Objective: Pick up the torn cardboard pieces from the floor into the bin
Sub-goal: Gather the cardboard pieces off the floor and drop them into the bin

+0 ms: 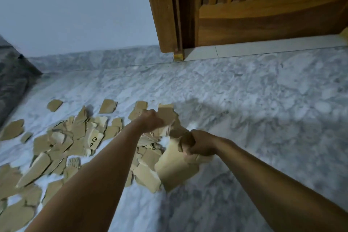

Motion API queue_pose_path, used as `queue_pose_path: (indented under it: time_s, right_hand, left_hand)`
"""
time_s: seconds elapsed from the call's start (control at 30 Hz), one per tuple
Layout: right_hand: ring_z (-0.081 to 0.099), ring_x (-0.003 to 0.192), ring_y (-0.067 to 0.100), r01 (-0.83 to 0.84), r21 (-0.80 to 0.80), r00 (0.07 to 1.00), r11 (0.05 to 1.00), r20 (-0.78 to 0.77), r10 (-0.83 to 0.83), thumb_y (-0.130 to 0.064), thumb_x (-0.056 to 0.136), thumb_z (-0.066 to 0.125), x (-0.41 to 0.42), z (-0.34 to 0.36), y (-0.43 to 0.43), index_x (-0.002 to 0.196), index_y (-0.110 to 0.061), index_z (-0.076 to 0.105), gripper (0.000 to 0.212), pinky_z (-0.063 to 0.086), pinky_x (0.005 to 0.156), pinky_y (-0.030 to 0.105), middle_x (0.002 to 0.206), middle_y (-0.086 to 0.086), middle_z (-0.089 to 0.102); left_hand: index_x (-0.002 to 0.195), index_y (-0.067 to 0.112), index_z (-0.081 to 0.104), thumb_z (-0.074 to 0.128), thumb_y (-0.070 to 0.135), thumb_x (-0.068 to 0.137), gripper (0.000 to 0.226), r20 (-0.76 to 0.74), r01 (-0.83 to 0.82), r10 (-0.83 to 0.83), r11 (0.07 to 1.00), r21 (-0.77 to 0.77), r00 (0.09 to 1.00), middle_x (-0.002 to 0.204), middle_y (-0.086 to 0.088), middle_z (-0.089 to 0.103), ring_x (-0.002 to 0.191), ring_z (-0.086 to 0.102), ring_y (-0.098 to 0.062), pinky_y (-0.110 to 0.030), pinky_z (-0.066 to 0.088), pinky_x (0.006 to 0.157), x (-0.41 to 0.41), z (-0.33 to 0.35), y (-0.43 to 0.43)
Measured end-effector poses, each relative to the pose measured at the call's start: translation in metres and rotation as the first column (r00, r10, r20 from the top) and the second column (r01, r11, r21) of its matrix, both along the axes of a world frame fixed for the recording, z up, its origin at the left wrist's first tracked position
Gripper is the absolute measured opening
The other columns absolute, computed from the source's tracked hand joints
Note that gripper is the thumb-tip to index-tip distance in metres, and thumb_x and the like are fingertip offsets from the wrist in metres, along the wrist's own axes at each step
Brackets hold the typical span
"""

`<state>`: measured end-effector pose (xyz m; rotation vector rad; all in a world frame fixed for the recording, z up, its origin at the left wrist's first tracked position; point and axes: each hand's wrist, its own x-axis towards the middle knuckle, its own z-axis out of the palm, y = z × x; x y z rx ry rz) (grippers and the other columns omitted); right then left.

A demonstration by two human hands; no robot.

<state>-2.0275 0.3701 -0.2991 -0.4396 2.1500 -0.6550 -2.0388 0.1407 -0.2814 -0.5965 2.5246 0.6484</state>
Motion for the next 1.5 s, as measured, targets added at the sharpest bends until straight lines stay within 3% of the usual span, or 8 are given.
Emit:
queue_pose_path:
  time_s: [0.23,0.4,0.77,0.9,1.03,1.17,1.3,1.5]
  right_hand:
    - [0.041,0.121,0.03,0.017,0.02,0.962,1.0,-0.272,-0.011,-0.033,0.072,0.082,0.018,-0.074,-0.042,0.139,-0.023,0.039,0.08,0.046,0.093,0.043,0.137,0.003,0.042]
    - [0.057,0.099,0.028,0.12,0.033,0.955,0.992,-0.276,-0.106,-0.034,0.076,0.081,0.034,-0.075,-0.046,0.119,-0.028,0.039,0.061,0.044,0.071,0.034,0.115,0.006,0.058]
    - [0.06,0.097,0.027,0.112,0.233,0.876,0.966,-0.482,0.014,-0.023,0.088,0.065,0.052,-0.052,-0.066,0.124,-0.02,0.041,0.044,0.045,0.071,0.035,0.118,0.002,0.055]
    - [0.058,0.101,0.028,0.011,0.253,0.849,0.967,-0.513,0.124,-0.025,0.091,0.061,0.051,-0.047,-0.077,0.122,-0.021,0.043,0.035,0.045,0.073,0.036,0.123,0.001,0.055]
    - [0.052,0.104,0.026,-0.111,0.239,0.874,0.965,-0.439,0.209,-0.029,0.083,0.071,0.043,-0.047,-0.086,0.118,-0.023,0.044,0.045,0.047,0.075,0.038,0.127,0.0,0.048]
    - [0.061,0.091,0.023,-0.087,0.217,0.94,0.972,-0.306,0.153,-0.037,0.074,0.077,0.024,-0.047,-0.085,0.102,-0.035,0.043,0.044,0.044,0.063,0.031,0.102,-0.003,0.056]
    - [0.063,0.103,0.032,0.08,0.232,0.952,0.969,-0.306,-0.006,-0.031,0.086,0.07,0.01,-0.047,-0.076,0.133,-0.024,0.046,0.054,0.047,0.073,0.033,0.123,0.01,0.062]
    - [0.061,0.104,0.034,0.335,0.033,0.899,0.942,-0.312,-0.308,-0.034,0.085,0.076,-0.013,-0.011,-0.055,0.119,-0.012,0.045,0.051,0.05,0.076,0.036,0.12,0.013,0.062]
  left_hand:
    - [0.149,0.019,0.031,0.059,0.042,0.091,0.069,0.007,0.449,-0.452,0.884,-0.129,0.892,0.156,-0.007,0.019,0.139,0.024,-0.041,-0.055,0.033,0.109,-0.031,-0.083,-0.002]
    - [0.144,0.018,0.037,0.063,0.036,0.088,0.064,-0.11,0.536,-0.559,0.824,-0.182,0.822,0.133,-0.019,0.043,0.119,0.047,-0.044,-0.05,0.042,0.101,-0.036,-0.089,-0.006]
    - [0.114,0.01,0.04,0.058,0.011,0.079,0.04,-0.483,0.22,-0.07,0.94,0.26,0.873,0.104,-0.012,0.047,0.074,0.061,-0.038,-0.045,0.054,0.054,-0.016,-0.025,-0.068]
    - [0.127,0.02,0.025,0.057,-0.002,0.084,0.058,-0.29,0.055,0.127,0.836,0.546,0.949,0.099,-0.012,0.049,0.068,0.06,-0.035,-0.037,0.052,0.041,0.018,0.005,-0.114]
    - [0.124,0.011,0.059,0.08,0.025,0.074,0.056,-0.113,-0.024,0.067,0.94,0.342,0.991,0.101,-0.013,0.068,0.087,0.069,-0.029,-0.044,0.06,0.073,0.073,0.005,-0.148]
    - [0.097,0.008,0.075,0.079,0.034,0.078,0.033,0.059,-0.009,-0.011,0.944,0.329,0.998,0.078,-0.005,0.071,0.068,0.065,-0.018,-0.027,0.049,0.058,0.117,-0.013,-0.157]
    - [0.099,0.007,0.071,0.073,0.022,0.086,0.02,0.028,-0.04,0.033,0.939,0.34,0.999,0.084,-0.01,0.069,0.067,0.059,-0.016,-0.022,0.043,0.057,0.137,-0.025,-0.143]
    - [0.097,0.016,0.071,0.071,0.024,0.084,0.015,0.003,-0.076,0.08,0.936,0.343,0.997,0.084,-0.01,0.071,0.066,0.062,-0.024,-0.033,0.048,0.059,0.137,-0.018,-0.14]
